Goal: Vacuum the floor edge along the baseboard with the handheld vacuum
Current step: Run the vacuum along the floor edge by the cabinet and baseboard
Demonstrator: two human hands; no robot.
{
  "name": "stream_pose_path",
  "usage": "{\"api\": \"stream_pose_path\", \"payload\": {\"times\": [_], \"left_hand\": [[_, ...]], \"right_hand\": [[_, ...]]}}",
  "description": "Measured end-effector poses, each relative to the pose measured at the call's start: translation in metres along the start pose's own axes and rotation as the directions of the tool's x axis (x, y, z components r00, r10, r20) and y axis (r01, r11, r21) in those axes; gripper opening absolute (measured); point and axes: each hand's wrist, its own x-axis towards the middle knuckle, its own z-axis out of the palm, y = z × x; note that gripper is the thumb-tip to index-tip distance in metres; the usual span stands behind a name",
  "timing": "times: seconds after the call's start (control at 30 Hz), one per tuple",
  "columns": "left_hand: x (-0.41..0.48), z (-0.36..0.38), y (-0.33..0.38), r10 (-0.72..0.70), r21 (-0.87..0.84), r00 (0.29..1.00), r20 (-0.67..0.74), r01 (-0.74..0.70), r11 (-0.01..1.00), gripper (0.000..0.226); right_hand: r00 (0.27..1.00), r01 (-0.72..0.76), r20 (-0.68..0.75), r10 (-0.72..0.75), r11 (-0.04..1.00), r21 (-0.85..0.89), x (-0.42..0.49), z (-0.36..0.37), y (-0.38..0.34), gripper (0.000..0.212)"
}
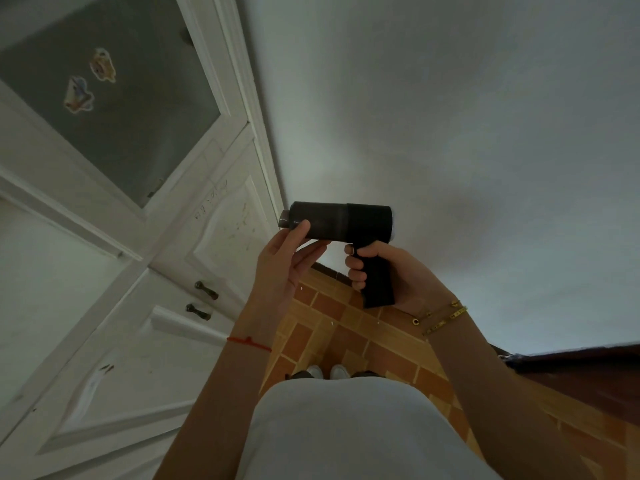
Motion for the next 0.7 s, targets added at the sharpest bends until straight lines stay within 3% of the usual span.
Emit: {"api": "stream_pose_path", "payload": {"times": [0.27, 0.4, 0.53, 0.6, 0.67, 0.7], "left_hand": [[0.020, -0.007, 0.000, -0.028, -0.013, 0.999, -0.033, 0.028, 1.000, 0.041], [0.037, -0.015, -0.008, -0.084, 0.069, 0.993, -0.085, 0.090, 0.994, 0.042], [0.064, -0.033, -0.022, -0.244, 0.161, 0.962, -0.119, 0.262, 0.952, 0.047], [0.078, -0.052, -0.039, -0.319, 0.193, 0.940, -0.121, 0.338, 0.921, 0.034], [0.095, -0.078, -0.063, -0.315, 0.266, 0.940, -0.134, 0.340, 0.902, 0.021], [0.105, -0.091, -0.076, -0.294, 0.346, 0.941, -0.168, 0.335, 0.876, 0.025]], "right_hand": [[0.992, -0.032, -0.127, 0.027, 0.999, -0.039, 0.023, 0.000, -0.007, 0.029], [0.970, -0.060, -0.241, 0.041, 0.996, -0.071, 0.047, -0.008, -0.004, 0.031], [0.942, -0.090, -0.327, 0.069, 0.995, -0.048, 0.077, -0.031, 0.007, 0.038], [0.918, -0.078, -0.393, 0.055, 0.996, -0.043, 0.094, -0.052, 0.020, 0.043], [0.886, -0.063, -0.463, 0.023, 0.995, -0.071, 0.113, -0.077, 0.034, 0.053], [0.863, -0.067, -0.506, 0.004, 0.992, -0.107, 0.124, -0.090, 0.041, 0.060]]}}
